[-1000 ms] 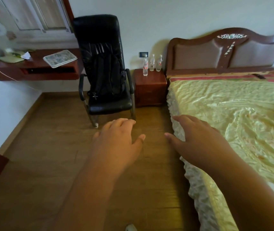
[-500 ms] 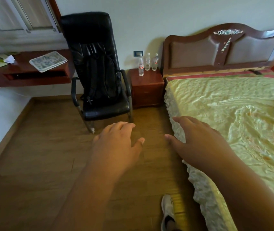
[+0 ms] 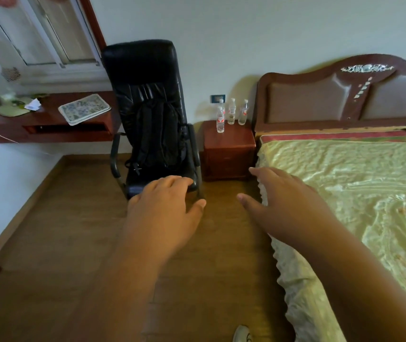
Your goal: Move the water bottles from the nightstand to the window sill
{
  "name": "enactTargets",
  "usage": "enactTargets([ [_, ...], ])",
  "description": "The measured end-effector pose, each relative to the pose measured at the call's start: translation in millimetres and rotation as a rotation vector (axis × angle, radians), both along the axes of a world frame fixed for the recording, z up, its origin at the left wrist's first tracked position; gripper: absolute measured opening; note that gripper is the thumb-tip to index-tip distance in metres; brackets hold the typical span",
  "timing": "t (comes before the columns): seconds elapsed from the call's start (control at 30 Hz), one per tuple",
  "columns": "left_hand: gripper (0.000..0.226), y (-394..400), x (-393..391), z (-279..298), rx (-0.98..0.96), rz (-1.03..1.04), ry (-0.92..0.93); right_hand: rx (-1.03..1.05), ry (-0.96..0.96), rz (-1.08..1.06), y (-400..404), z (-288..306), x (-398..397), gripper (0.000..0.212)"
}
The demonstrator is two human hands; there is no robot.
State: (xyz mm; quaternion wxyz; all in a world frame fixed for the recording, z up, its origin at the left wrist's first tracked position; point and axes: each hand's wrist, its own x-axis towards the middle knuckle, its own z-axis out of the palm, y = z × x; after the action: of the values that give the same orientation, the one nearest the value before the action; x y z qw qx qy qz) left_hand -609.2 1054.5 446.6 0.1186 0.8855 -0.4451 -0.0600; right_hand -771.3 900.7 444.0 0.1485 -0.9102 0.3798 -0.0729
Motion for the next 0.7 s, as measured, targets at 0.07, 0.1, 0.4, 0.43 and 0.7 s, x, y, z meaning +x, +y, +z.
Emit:
enactTargets([
  [0.07, 0.062, -17, 0, 0, -0.009, 0.023, 0.010, -0.015, 0.005, 0.016, -20, 2, 5, 0.071],
  [0.1, 0.062, -24, 0, -1, -0.003, 0.030, 0.014, -0.017, 0.009, 0.023, -28, 1, 7, 0.071],
  [0.4, 0.062, -83, 5, -8, 0.035, 0.017, 0.021, 0.015, 0.037, 0.027, -83, -4, 9, 0.070],
  [0.43, 0.062, -91, 6, -9, 0.034, 0.010, 0.019, 0.022, 0.035, 0.019, -90, -5, 9, 0.069],
  [0.7, 0.061, -151, 28, -25, 0.026, -0.056, 0.016, 0.038, 0.066, -0.059, -135, -11, 18, 0.070],
])
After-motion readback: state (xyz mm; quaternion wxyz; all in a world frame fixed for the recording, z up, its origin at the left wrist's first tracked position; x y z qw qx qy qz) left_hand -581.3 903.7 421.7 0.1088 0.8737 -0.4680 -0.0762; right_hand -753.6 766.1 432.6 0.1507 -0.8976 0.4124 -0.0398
